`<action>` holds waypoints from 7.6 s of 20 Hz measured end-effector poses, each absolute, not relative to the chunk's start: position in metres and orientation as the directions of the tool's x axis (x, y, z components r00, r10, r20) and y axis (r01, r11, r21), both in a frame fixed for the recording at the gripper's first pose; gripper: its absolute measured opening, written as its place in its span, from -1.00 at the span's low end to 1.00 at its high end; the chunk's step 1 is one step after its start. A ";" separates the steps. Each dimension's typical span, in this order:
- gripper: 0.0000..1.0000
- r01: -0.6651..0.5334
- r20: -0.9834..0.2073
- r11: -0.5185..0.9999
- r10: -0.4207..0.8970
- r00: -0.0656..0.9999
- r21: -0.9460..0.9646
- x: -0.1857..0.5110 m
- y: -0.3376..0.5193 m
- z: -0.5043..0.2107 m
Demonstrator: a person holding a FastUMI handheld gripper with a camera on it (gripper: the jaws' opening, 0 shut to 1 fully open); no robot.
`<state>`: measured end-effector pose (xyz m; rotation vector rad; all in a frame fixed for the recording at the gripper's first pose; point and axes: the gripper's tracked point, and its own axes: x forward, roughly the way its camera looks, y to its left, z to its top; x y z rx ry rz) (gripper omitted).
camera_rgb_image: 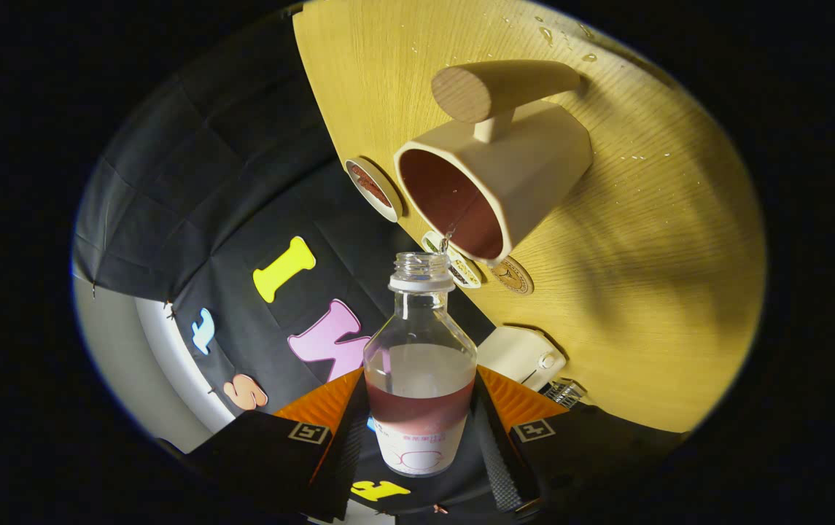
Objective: Take the bottle from table, then pour the juice into the cup, finally place the bottle on the coaster
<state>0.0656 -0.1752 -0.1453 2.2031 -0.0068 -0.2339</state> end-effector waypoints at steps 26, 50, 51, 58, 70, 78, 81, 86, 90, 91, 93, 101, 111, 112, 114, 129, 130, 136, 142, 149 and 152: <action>0.52 -0.009 -0.168 -0.687 -0.191 0.967 0.726 0.069 -0.186 -0.132; 0.51 0.144 -0.141 0.028 -0.096 0.985 0.989 0.063 -0.163 -0.108; 0.51 0.133 -0.123 0.111 -0.098 0.988 0.985 0.064 -0.161 -0.100; 0.51 0.095 0.009 0.597 -0.168 0.986 0.797 0.074 -0.155 -0.033; 0.51 0.130 0.071 0.985 -0.138 0.988 0.113 0.139 -0.093 0.011; 0.54 0.225 0.144 0.956 -0.200 0.969 -0.190 0.200 -0.092 -0.032; 0.54 0.323 0.146 0.932 -0.301 0.942 -0.164 0.219 -0.110 -0.063; 0.54 0.395 0.088 0.894 -0.385 0.919 -0.212 0.245 -0.122 -0.125; 0.55 0.388 0.042 0.891 -0.389 0.920 -0.234 0.264 -0.121 -0.160; 0.54 0.394 0.035 0.888 -0.398 0.917 -0.235 0.267 -0.125 -0.165; 0.55 0.406 0.024 0.886 -0.412 0.911 -0.224 0.271 -0.131 -0.175; 0.55 0.418 -0.002 0.892 -0.425 0.905 -0.173 0.278 -0.142 -0.205; 0.57 0.435 -0.016 0.889 -0.441 0.897 -0.146 0.283 -0.144 -0.214; 0.58 0.434 -0.022 0.889 -0.442 0.897 -0.148 0.283 -0.145 -0.216; 0.83 0.427 -0.018 0.890 -0.435 0.900 -0.160 0.281 -0.144 -0.213; 0.94 0.394 -0.002 0.903 -0.401 0.916 -0.172 0.208 -0.113 -0.168; 0.94 0.376 0.000 0.911 -0.382 0.924 -0.169 0.199 -0.107 -0.162; 0.94 0.273 0.029 0.940 -0.273 0.962 -0.206 0.139 -0.078 -0.129; 0.93 0.193 0.057 0.977 -0.188 0.980 -0.088 0.086 -0.060 -0.093; 0.93 0.066 0.062 0.996 -0.063 0.996 -0.056 0.039 -0.063 -0.048; 0.93 -0.013 0.042 0.998 0.015 0.999 -0.060 0.018 -0.066 -0.036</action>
